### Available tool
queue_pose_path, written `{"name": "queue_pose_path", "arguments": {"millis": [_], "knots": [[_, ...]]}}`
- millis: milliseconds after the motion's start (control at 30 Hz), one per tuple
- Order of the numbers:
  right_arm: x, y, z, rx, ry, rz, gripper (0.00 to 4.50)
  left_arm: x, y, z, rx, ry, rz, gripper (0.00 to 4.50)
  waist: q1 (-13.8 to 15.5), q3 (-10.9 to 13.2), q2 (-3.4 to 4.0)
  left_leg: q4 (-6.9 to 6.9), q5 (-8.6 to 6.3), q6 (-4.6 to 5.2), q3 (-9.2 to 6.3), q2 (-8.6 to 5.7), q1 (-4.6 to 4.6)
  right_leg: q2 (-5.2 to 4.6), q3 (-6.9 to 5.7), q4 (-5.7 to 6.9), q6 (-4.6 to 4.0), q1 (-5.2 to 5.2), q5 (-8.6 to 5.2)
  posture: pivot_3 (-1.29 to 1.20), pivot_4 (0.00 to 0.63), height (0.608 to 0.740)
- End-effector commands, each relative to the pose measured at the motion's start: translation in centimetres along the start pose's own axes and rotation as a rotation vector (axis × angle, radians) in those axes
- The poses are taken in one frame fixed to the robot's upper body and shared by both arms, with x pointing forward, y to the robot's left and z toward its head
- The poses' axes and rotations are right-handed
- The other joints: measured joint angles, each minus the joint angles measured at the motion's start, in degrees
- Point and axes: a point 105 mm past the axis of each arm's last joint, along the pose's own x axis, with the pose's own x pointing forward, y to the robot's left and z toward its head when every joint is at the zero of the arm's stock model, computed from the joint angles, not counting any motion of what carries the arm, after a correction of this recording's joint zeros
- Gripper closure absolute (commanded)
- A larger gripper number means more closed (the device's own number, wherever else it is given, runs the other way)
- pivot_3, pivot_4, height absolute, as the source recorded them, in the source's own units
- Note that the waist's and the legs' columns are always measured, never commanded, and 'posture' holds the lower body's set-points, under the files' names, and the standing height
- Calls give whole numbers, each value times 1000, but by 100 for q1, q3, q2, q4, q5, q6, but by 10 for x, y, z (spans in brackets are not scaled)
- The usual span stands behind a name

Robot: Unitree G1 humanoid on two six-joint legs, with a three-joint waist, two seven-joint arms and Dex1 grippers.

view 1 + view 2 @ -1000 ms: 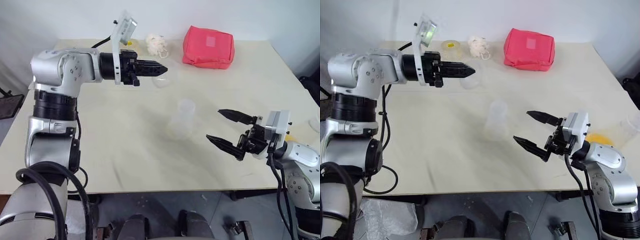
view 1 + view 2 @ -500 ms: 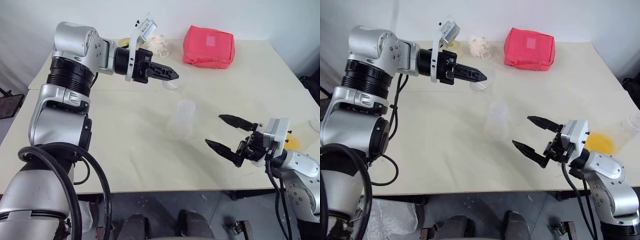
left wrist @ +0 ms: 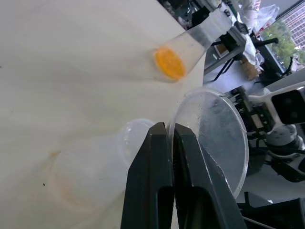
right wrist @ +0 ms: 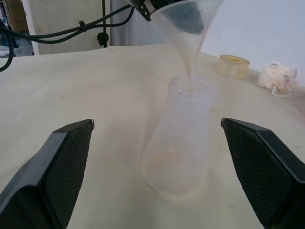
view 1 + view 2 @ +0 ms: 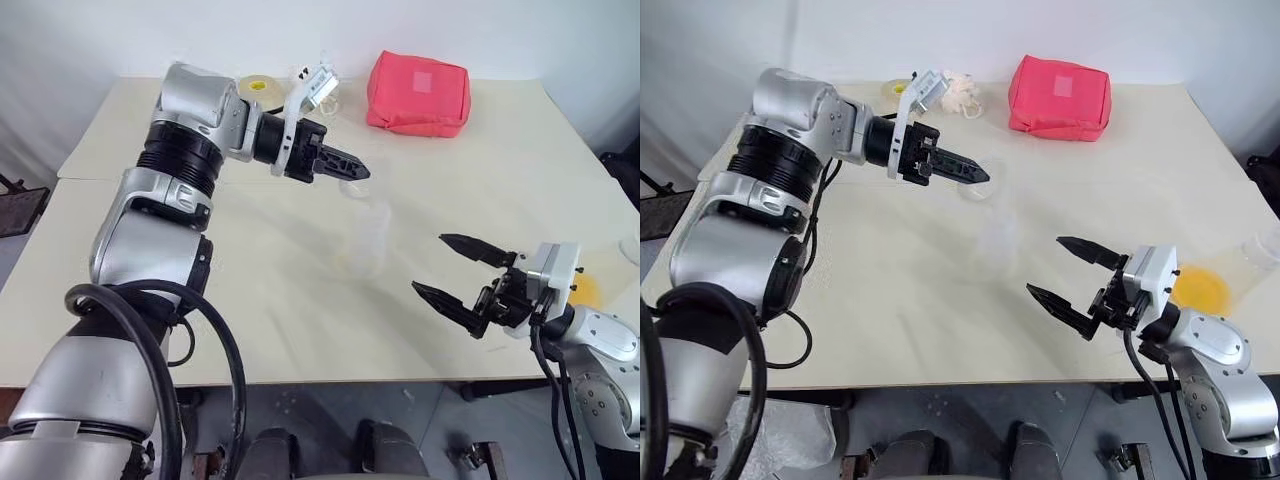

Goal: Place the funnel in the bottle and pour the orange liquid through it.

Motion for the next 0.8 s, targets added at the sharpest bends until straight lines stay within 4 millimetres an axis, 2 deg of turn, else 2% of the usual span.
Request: {"name": "queue_pose_path", "arguments": {"millis": [33, 100, 200, 600, 800], "knots": [[-3, 1, 15, -63, -44, -15, 0, 4, -10, 11, 52, 11, -12, 4477, 1, 0, 0, 0, 0, 0, 0, 0, 0, 0, 0, 1, 0, 0, 0, 0, 150, 740], [-4, 1, 14, -64, -43, -17, 0, 6, -11, 10, 36, 22, -30, 4477, 4, 1, -1, 1, 0, 0, 0, -1, -1, 0, -1, 1, 0, 0, 0, 0, 150, 740], [-5, 0, 14, -69, -42, -25, 0, 9, -14, 14, 32, 9, -43, 3833, 3, 3, -3, 1, 0, 1, 0, -1, -5, 0, -2, -1, 0, -2, 0, 0, 150, 740], [-8, -5, 14, -89, -32, -40, 0, 4, -20, 18, 25, 1, -69, 58, 1, 3, -3, 2, 1, 2, -1, 0, -5, -1, -1, 2, 0, -4, 0, 0, 150, 740], [-10, -7, 15, -99, -27, -43, 0, 4, -20, 17, 22, 1, -75, 22, 0, 3, -3, 2, 1, 2, -1, 0, -5, -1, -1, 2, 0, -4, 0, 0, 150, 740]]}}
